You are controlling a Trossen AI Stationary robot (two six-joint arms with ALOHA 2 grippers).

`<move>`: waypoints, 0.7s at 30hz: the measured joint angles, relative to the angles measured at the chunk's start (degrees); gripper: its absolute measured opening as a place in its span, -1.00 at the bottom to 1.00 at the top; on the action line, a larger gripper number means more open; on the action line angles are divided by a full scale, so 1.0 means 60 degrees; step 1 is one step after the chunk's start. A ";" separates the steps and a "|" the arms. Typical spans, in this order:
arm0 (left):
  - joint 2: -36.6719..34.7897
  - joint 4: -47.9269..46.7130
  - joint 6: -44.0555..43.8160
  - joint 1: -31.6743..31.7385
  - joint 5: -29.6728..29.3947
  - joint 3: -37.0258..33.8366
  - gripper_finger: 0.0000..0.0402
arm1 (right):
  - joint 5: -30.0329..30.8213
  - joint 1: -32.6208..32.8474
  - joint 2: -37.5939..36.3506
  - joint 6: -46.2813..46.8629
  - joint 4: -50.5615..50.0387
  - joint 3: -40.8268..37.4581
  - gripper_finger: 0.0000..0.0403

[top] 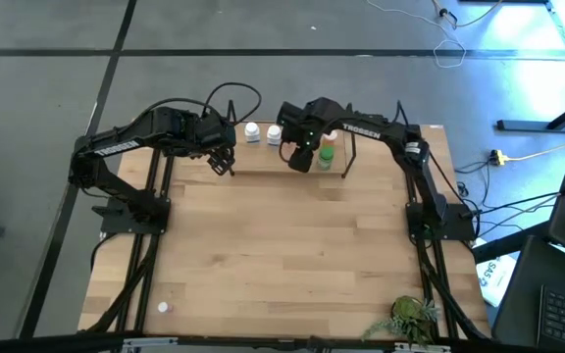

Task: Pick and place medicine bottles onto shelf by color
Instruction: Put the right transparent pill bottle on the shelf

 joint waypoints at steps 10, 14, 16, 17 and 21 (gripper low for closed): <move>0.0000 -0.0004 0.0004 0.0000 0.0000 0.0000 0.37 | 0.0419 0.0000 0.0128 0.0006 -0.0084 -0.0007 -0.32; 0.0000 -0.0005 0.0001 0.0000 0.0000 0.0000 0.37 | 0.0418 0.0000 0.0187 -0.0033 -0.0100 -0.0004 -0.32; 0.0000 -0.0004 0.0000 0.0000 0.0000 0.0000 0.37 | 0.0415 0.0000 0.0190 -0.0036 -0.0098 -0.0004 -0.32; 0.0000 -0.0004 0.0000 0.0000 0.0000 0.0000 0.37 | 0.0415 0.0000 0.0192 -0.0042 -0.0098 -0.0004 -0.32; 0.0000 -0.0004 0.0000 0.0000 0.0000 0.0000 0.37 | 0.0414 0.0000 0.0278 -0.0248 -0.0129 -0.0004 -0.32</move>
